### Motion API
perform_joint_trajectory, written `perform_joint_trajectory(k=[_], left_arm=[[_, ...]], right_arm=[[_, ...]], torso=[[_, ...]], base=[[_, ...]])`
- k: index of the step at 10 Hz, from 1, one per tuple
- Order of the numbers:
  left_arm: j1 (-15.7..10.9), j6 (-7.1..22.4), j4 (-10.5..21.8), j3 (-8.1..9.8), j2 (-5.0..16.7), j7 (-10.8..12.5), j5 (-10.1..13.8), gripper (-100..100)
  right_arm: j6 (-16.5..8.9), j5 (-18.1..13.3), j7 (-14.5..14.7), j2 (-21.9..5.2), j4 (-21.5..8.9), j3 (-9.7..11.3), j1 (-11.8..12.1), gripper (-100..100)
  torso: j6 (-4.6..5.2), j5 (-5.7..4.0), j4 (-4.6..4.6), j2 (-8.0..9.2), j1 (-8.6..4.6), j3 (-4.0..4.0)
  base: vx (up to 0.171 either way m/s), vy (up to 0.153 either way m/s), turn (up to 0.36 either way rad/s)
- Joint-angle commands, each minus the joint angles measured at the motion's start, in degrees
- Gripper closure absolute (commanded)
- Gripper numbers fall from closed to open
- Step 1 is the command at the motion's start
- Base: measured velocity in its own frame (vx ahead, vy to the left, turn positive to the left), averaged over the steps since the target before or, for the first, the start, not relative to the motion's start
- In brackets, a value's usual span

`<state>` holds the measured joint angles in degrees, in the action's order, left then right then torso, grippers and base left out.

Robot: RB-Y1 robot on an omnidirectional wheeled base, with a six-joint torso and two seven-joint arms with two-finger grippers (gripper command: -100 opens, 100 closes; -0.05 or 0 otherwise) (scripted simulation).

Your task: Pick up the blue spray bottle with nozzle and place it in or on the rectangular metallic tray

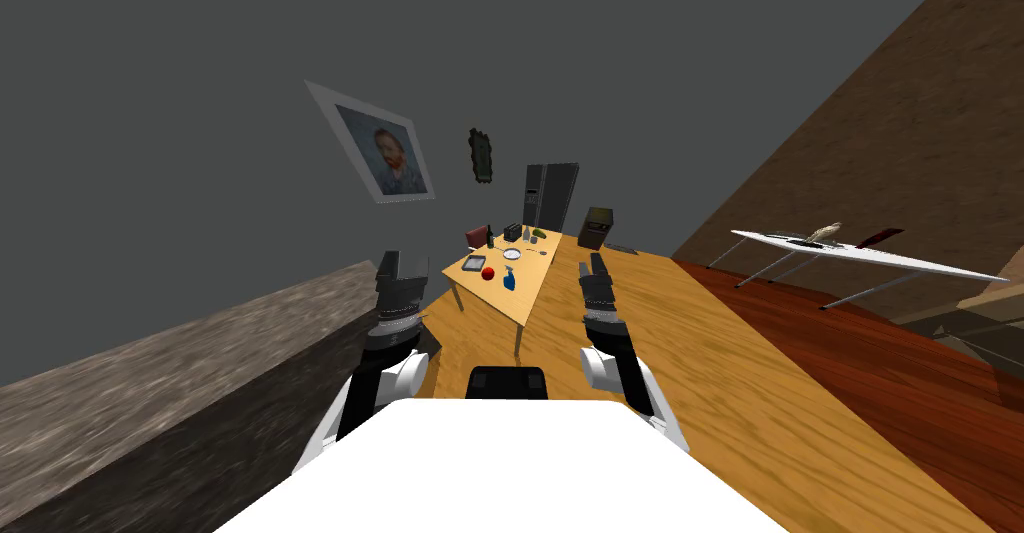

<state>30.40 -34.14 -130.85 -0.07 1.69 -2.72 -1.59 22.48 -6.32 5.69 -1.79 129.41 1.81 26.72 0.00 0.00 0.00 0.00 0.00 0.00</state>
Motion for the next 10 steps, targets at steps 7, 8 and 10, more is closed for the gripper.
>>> perform_joint_trajectory(k=[7, 8, 10], left_arm=[[-0.01, 0.0, 0.0, 0.0, 0.0, 0.0, 0.0, 0], [-0.01, 0.0, 0.0, 0.0, 0.0, 0.0, 0.0, 0], [-0.01, 0.0, 0.0, 0.0, 0.0, 0.0, 0.0, 0]], right_arm=[[1.67, -2.79, 3.16, -8.87, -7.27, 0.57, -1.13, -100], [1.98, -3.43, 3.72, -10.26, -8.78, 0.71, -1.41, -100], [2.61, -4.91, 4.82, -13.16, -12.17, 1.03, -2.07, -100]], torso=[[0.0, 0.01, 0.04, 0.19, 0.06, 0.11], [-0.01, 0.01, 0.04, 0.19, 0.04, 0.11], [-0.01, 0.01, 0.04, 0.2, 0.04, 0.11]], base=[[-0.041, 0.018, 0.036], [-0.048, 0.02, 0.081], [-0.056, 0.014, 0.09]])
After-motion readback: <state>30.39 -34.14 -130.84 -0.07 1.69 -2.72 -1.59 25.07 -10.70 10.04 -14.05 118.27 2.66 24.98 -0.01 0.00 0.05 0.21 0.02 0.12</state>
